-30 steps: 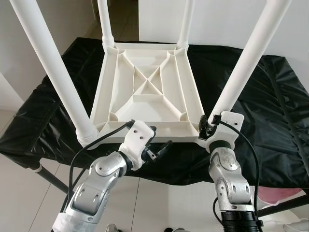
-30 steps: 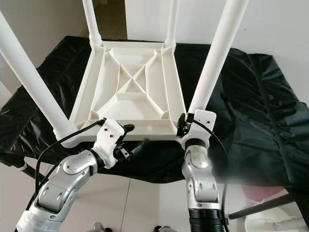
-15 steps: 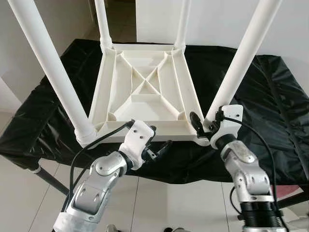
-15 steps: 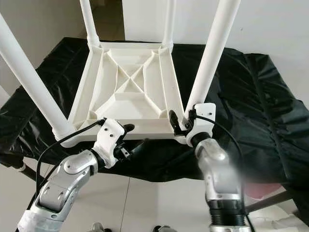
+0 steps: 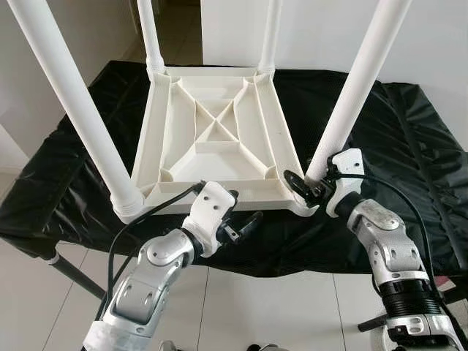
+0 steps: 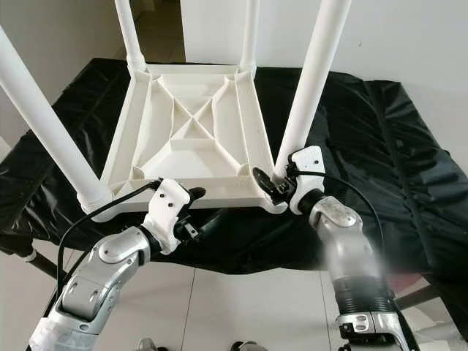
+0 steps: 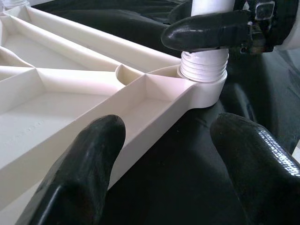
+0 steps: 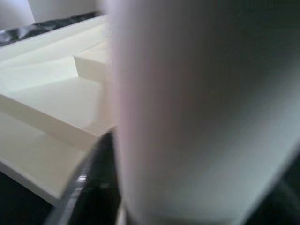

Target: Building children table

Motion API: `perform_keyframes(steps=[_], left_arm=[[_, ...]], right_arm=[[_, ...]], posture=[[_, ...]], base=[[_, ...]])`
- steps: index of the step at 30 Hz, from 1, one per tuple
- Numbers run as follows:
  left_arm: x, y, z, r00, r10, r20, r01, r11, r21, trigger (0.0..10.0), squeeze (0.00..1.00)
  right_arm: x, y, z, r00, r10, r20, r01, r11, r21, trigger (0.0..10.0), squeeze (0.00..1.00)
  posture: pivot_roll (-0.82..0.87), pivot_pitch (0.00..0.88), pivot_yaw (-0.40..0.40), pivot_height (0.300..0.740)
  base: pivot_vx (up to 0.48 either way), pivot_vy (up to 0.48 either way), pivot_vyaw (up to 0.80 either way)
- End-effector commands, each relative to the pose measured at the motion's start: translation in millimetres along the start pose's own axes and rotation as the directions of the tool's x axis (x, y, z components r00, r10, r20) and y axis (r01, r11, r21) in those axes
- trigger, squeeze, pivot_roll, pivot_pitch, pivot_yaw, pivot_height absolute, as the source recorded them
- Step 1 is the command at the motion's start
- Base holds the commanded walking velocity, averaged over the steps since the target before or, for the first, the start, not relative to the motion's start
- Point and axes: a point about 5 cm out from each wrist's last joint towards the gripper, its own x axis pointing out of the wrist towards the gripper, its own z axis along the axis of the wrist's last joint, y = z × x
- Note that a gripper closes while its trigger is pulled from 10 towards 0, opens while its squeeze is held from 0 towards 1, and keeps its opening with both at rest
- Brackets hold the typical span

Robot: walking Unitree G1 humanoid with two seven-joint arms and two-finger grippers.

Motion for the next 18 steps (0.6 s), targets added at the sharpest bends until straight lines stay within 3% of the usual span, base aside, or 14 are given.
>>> perform_keyframes(steps=[1,8,9,13,17,18], left_arm=[[-0.4,-1.1,-6,0.999,0.034,-0.024,-0.034,0.999,0.0,10.0,0.0],[0.5,-1.3,-7,0.999,0.033,-0.028,-0.033,0.999,0.002,10.0,0.0],[0.8,-0.9,-7,0.999,0.034,-0.029,-0.034,0.999,0.002,10.0,0.0],[0.9,0.5,-8,0.999,0.036,-0.031,-0.036,0.999,0.005,10.0,0.0],[0.4,0.6,-8,0.999,0.04,-0.031,-0.04,0.999,0.004,10.0,0.0],[0.4,0.6,-8,0.999,0.04,-0.031,-0.04,0.999,0.004,10.0,0.0]], right_arm=[[2.9,7.6,-8,0.998,0.054,-0.033,-0.054,0.999,0.004,0.0,0.0],[2.6,11.8,-15,0.997,0.067,-0.037,-0.066,0.998,0.017,0.0,0.0],[3.1,14.3,-16,0.998,0.059,-0.034,-0.058,0.998,0.03,10.0,0.0],[5.8,21.8,-12,1.0,0.001,-0.007,0.0,0.998,0.065,10.0,0.0],[8.1,26.4,-5,0.985,-0.174,-0.006,0.173,0.978,0.115,10.0,0.0],[8.1,26.4,-5,0.985,-0.174,-0.006,0.173,0.978,0.115,10.0,0.0]], posture=[[-0.01,0.102,-0.012,0.74],[-0.01,0.102,-0.01,0.74],[-0.01,0.102,-0.009,0.74],[-0.01,0.103,-0.01,0.74],[-0.01,0.109,-0.009,0.74],[-0.01,0.109,-0.009,0.74]], base=[[0.0,0.0,0.0],[0.0,0.0,0.0],[0.0,0.0,0.0],[0.0,0.0,0.0],[0.0,0.0,0.0],[0.0,0.0,0.0]])
